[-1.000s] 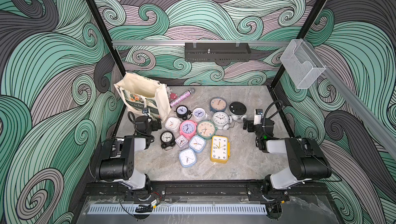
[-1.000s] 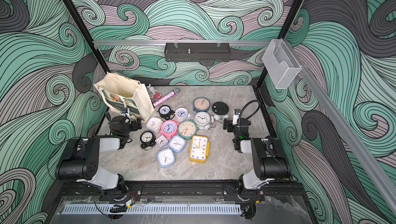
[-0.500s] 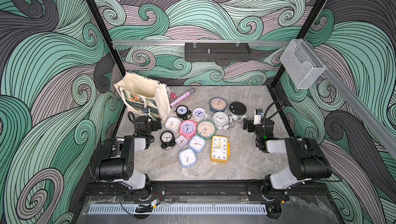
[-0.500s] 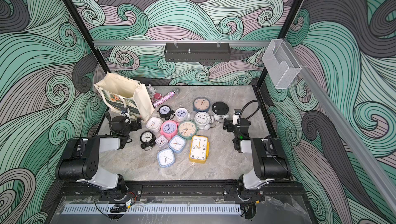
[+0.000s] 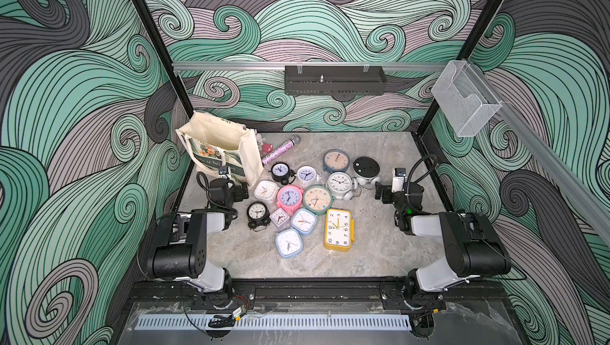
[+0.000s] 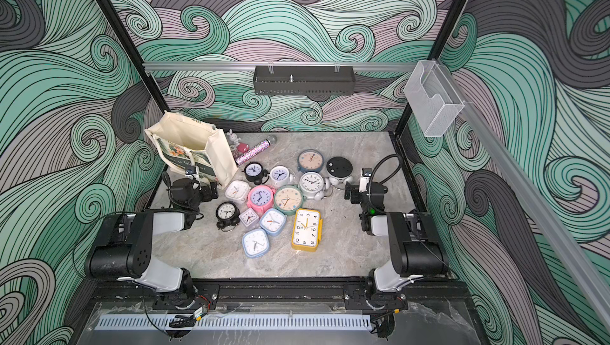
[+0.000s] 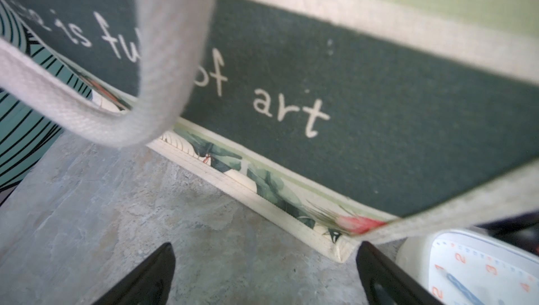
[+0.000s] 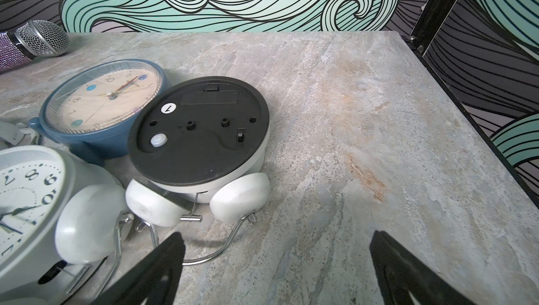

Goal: Put the alarm clock into the canvas bag
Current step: Adjust the canvas bag at the center of the board.

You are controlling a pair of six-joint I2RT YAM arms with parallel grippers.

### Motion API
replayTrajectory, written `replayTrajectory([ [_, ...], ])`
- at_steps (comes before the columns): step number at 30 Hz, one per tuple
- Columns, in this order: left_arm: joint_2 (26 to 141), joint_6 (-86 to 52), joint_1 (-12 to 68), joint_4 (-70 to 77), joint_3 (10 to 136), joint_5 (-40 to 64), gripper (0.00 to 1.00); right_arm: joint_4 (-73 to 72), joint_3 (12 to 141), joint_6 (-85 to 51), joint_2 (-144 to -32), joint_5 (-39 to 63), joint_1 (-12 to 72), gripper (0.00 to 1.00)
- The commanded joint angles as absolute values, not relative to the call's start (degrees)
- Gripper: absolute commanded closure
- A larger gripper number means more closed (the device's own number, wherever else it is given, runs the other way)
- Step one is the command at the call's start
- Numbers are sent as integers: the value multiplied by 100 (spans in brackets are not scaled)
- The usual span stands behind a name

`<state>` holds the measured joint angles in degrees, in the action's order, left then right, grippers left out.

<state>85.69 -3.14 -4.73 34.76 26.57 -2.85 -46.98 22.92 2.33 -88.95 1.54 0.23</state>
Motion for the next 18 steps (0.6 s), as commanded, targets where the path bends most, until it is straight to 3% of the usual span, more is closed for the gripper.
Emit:
replayTrajectory([
  [1, 7865, -477, -479, 2213, 3125, -594, 1, -4740, 2355, 92, -8668, 71, 0, 0],
  [4, 7457, -905, -469, 1213, 3316, -791, 1, -3276, 2838, -25, -7939, -306, 11, 0],
  [7, 6805, -1345, -456, 449, 3304, -866, 1, -3386, 2799, -371, -7470, -361, 7, 0],
  [10, 6021, -2205, -456, -657, 3522, -1087, 1, -2393, 3241, -994, -7095, -534, 41, 0],
  [15, 4922, -3238, -443, -2568, 4446, -1334, 1, -1015, 4111, -3141, -6545, -921, 45, 0],
  [18, 4676, -3568, -452, -3652, 5292, -1017, 1, -1083, 4561, -3863, -6458, 651, -215, 0],
])
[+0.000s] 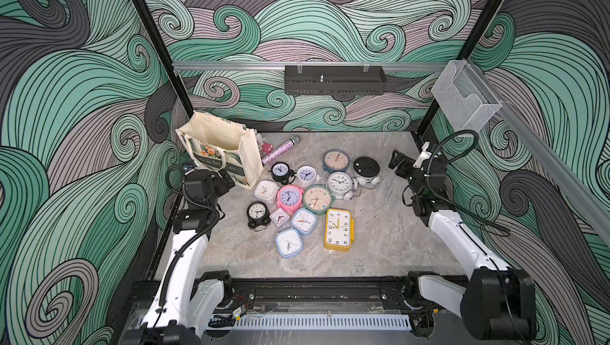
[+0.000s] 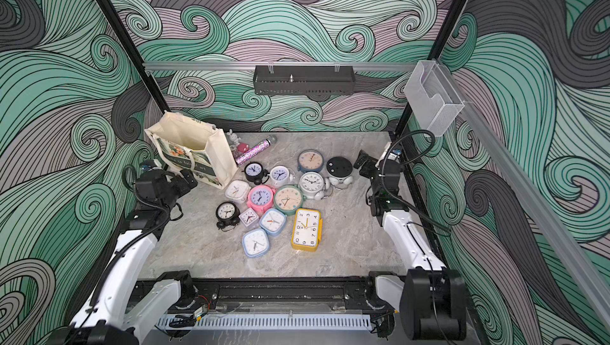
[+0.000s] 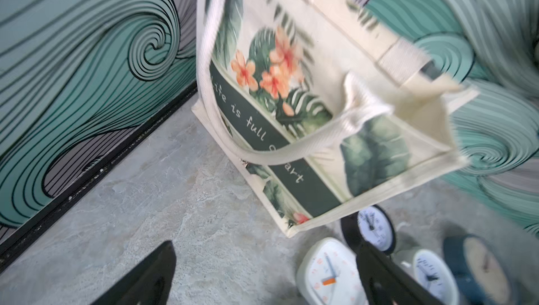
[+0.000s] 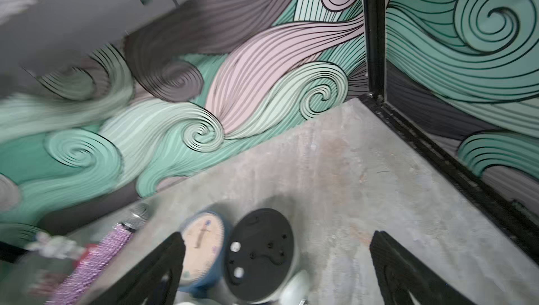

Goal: Put the alarm clock into the canvas bag
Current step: Adjust the canvas bag at the center of the board.

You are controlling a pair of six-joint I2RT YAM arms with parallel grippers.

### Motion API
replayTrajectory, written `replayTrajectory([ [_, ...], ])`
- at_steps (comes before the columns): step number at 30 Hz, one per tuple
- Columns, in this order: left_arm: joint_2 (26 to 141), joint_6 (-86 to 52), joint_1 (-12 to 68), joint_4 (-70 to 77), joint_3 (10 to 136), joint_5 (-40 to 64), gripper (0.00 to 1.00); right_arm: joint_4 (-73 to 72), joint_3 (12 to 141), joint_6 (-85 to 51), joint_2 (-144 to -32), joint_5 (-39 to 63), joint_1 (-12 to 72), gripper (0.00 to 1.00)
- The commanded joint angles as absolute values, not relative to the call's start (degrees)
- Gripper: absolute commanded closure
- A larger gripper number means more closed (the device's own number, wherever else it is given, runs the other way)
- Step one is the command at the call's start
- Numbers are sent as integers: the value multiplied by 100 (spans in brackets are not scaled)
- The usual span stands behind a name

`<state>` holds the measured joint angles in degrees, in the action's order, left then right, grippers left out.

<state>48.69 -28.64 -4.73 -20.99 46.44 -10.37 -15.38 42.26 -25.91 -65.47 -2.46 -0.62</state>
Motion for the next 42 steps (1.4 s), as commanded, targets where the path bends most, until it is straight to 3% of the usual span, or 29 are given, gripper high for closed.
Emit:
replayTrajectory([
  [1, 4706, -3567, -451, -4049, 5617, -912, 1, -929, 4775, -4037, -6477, 924, -249, 0],
  [9, 5834, -3948, -452, -5843, 7720, 178, 1, -414, 5000, -5261, -6275, 1672, -479, 0],
  [14, 6724, -4546, -461, -6012, 8599, 709, 1, 1176, 5662, -4476, -6201, 1483, -169, 0],
  [23, 8926, -5795, -452, -7553, 10811, 610, 1, 2389, 6153, -3278, -6127, 1000, 911, 0],
  [35, 10114, -6494, -453, -7472, 11450, 653, 18, 2704, 6401, -2416, -6161, 727, 2038, 0],
  [42, 10688, -6482, -487, -7690, 11935, 532, 25, 2639, 6357, -2307, -6255, 732, 2292, 0],
])
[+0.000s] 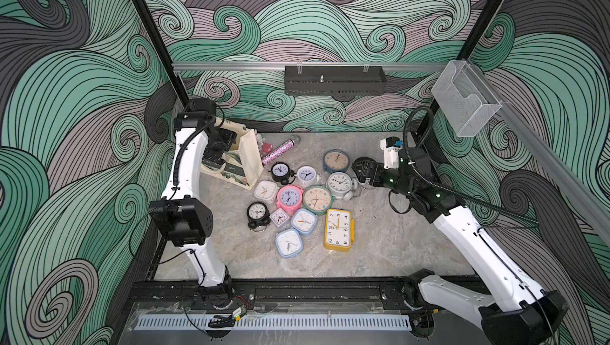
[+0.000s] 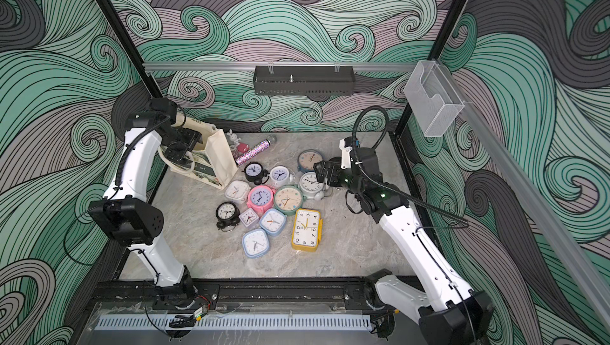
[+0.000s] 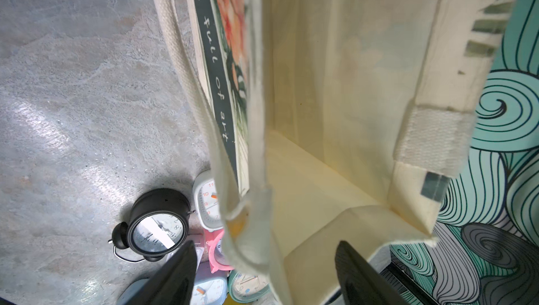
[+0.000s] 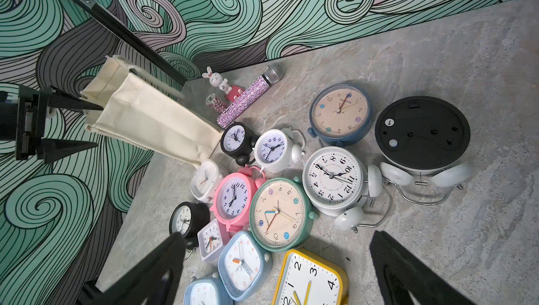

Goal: Put the alarm clock into the canvas bag
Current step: Adjust the canvas bag at the center of the board.

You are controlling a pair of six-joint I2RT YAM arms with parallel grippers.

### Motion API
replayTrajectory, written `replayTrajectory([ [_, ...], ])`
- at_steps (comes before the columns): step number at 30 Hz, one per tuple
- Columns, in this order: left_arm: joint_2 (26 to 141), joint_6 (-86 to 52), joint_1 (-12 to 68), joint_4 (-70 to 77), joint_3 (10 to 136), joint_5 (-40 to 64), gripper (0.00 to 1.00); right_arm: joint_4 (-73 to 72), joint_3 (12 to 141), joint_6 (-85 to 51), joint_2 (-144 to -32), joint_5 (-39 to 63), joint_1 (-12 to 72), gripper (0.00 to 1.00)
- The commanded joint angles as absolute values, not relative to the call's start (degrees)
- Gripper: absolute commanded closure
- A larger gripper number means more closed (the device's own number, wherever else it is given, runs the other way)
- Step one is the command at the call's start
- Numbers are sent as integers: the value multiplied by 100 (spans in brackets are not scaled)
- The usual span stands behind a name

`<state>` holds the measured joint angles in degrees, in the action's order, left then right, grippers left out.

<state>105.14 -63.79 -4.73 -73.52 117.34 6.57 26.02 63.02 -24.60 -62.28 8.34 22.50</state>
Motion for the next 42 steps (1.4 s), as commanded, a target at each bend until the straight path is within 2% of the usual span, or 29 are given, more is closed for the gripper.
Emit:
replayTrajectory([
  [1, 10740, -6493, -495, -7681, 11921, 527, 28, 2637, 6364, -2296, -6266, 713, 2304, 0],
  [5, 10907, -6474, -517, -7655, 11933, 615, 44, 2754, 6482, -2256, -6322, 727, 2311, 0],
  [8, 10944, -6199, -574, -7697, 12073, 519, 68, 2739, 6474, -2262, -6268, 765, 2337, 0],
  [13, 10830, -5173, -848, -7977, 12199, 600, 99, 2828, 6530, -2336, -6120, 837, 2381, 0],
  [19, 10549, -3808, -1199, -8339, 12061, 1079, 100, 3189, 6586, -2366, -5990, 721, 2416, 0],
  [24, 9747, -2753, -1393, -8095, 10935, 1445, 100, 3516, 6381, -2453, -5863, 545, 2496, 0],
  [30, 9243, -1977, -1392, -8248, 10477, 1841, 100, 3940, 6299, -2307, -5754, -61, 2809, 0],
  [33, 9122, -1758, -1395, -8521, 10492, 1557, 100, 4026, 6284, -2340, -5735, -163, 2856, 0],
  [39, 8675, -2035, -1410, -8158, 9641, 1418, 100, 4131, 6276, -2289, -5787, -411, 2856, 0],
  [42, 8532, -2129, -1470, -7791, 9057, 1809, 100, 4117, 6278, -2304, -5847, -404, 2855, 0],
])
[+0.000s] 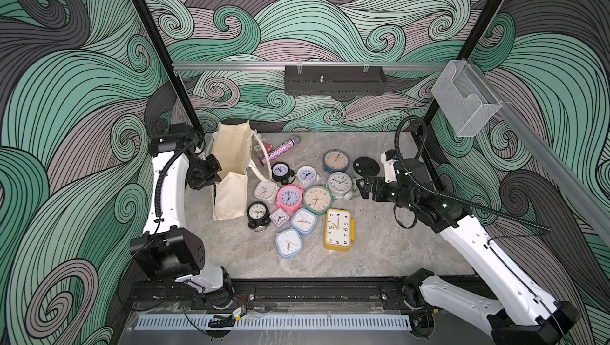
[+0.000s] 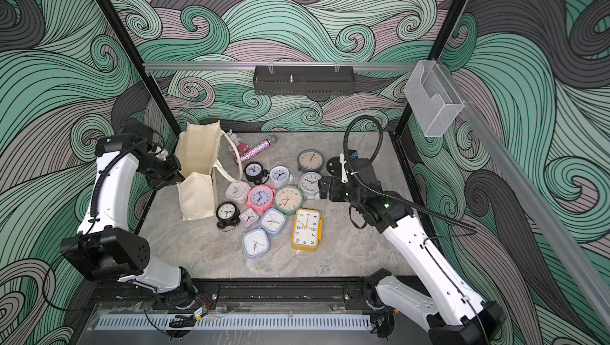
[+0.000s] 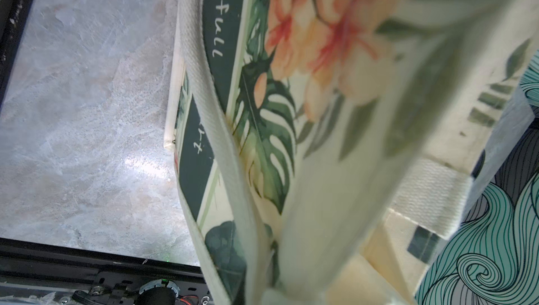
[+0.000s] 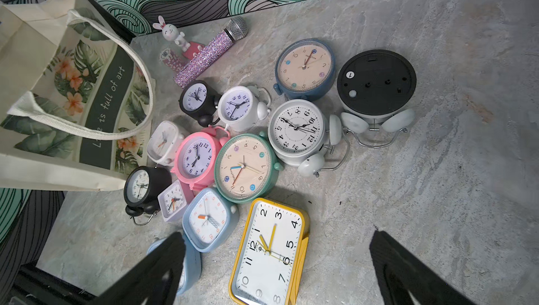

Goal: Put the alarm clock into the canvas bag
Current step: Adjust the canvas bag at the center of the board.

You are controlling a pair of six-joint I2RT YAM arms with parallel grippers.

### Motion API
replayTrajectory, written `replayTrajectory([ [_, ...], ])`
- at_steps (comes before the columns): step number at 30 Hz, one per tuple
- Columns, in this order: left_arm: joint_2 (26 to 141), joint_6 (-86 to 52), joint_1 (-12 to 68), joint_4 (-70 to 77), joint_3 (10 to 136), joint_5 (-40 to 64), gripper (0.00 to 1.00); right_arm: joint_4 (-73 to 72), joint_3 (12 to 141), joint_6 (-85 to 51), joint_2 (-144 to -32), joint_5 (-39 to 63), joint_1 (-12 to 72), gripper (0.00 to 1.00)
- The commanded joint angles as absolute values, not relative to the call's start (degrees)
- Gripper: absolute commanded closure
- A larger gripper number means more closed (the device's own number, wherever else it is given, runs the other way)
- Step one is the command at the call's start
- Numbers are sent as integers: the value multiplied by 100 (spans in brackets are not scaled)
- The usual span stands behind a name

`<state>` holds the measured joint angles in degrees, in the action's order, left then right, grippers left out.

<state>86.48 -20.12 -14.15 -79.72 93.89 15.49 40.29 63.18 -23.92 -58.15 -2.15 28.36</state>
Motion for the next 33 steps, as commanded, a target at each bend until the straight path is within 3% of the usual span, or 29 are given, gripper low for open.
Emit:
replayTrajectory([
  [1, 8510, -2149, -1490, -7726, 8978, 1743, 100, 4094, 6282, -2317, -5874, -397, 2855, 0],
  [9, 8511, -2290, -1548, -7763, 9139, 717, 100, 4059, 6343, -2302, -6176, -578, 2851, 0],
  [19, 7696, -2710, -1564, -7295, 8965, -647, 2, 4025, 6426, -2290, -6481, -720, 2848, 0],
  [23, 7479, -2700, -1560, -7296, 9226, -692, 1, 4025, 6489, -2303, -6559, -734, 2818, 0],
  [29, 7397, -2699, -1564, -7091, 10048, 244, 1, 4008, 6510, -2450, -6666, -629, 2612, 0],
  [33, 7437, -2781, -1552, -7163, 10533, 317, 1, 3923, 6402, -2581, -6697, -360, 2288, 1],
])
